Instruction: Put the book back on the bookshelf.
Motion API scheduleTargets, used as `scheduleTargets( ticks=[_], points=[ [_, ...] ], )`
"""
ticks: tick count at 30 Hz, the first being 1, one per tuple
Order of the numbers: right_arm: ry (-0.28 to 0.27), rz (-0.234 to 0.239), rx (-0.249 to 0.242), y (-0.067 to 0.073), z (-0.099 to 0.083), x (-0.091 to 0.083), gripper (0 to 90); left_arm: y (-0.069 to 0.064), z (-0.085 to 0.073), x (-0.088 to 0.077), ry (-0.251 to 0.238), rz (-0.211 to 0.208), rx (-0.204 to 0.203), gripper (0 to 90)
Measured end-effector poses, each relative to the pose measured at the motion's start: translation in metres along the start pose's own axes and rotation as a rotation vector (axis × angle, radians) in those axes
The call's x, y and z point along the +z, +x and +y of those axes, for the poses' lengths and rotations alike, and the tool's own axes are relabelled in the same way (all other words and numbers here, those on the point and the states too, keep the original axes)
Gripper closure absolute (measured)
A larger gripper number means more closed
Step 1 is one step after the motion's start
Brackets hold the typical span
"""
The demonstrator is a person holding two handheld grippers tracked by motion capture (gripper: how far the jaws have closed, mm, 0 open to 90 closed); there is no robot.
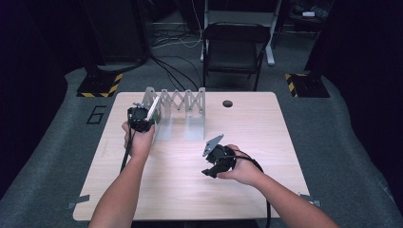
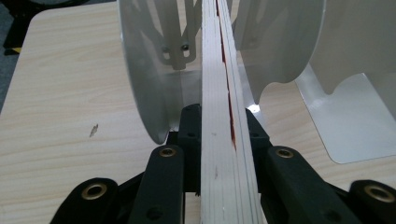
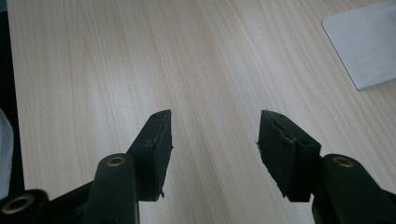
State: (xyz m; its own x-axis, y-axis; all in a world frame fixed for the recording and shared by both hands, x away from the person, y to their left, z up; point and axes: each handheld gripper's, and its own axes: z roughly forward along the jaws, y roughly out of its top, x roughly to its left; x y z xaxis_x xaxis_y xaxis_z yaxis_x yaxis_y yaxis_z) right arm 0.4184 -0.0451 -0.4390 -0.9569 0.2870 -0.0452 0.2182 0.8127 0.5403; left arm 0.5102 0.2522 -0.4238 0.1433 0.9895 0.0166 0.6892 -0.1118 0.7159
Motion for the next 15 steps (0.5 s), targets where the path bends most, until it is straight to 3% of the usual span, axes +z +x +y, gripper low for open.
scheduleTargets(
  ticks=[15],
  points=[
    [0.006, -0.001, -0.007, 0.0002, 0.0002, 0.0007, 44.7, 0.0019, -0.0033, 0.0082, 0.023, 0.0, 0.01, 75.5]
  ],
)
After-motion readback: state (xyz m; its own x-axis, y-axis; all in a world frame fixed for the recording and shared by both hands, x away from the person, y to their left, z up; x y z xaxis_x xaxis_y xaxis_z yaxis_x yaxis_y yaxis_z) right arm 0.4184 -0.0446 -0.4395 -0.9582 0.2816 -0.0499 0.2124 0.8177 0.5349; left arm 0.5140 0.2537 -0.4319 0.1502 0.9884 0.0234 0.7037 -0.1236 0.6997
